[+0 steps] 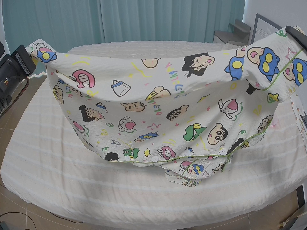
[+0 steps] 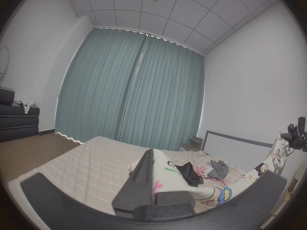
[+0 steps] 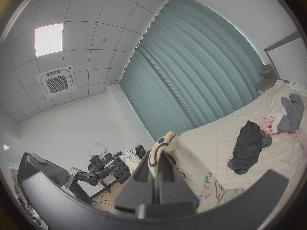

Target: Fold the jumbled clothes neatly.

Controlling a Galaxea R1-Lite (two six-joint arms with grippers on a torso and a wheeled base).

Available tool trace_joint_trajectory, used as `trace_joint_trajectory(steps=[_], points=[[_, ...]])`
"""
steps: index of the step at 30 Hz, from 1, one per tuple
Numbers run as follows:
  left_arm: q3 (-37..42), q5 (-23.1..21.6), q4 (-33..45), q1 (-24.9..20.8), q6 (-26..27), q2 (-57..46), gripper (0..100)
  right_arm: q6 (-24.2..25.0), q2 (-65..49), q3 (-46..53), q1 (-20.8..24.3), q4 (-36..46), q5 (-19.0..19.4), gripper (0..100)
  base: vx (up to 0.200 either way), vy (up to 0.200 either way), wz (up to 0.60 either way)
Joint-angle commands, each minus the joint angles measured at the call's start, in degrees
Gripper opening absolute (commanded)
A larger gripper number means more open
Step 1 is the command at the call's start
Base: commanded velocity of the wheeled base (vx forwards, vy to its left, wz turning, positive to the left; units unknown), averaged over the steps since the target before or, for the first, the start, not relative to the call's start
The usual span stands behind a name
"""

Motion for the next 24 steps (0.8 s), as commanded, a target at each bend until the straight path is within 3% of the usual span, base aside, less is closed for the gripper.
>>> trace_joint_trajectory(steps=[1,12,24], points=[[-0.17,0.04,-0.01,0.66,-0.04,0.07,0,0.01,0.81,-0.15,0.06,0.0,0.01,0,0.0,0.2,0.0],[-0.26,0.04,-0.01,0.75,-0.04,-0.19,0,0.01,0.81,-0.06,0.06,0.0,0.01,0,0.0,0.2,0.0],[0.71,0.21,-0.01,0.75,-0.04,-0.89,0,0.01,-0.68,0.91,0.06,0.0,0.01,0,0.0,0.0,0.0]])
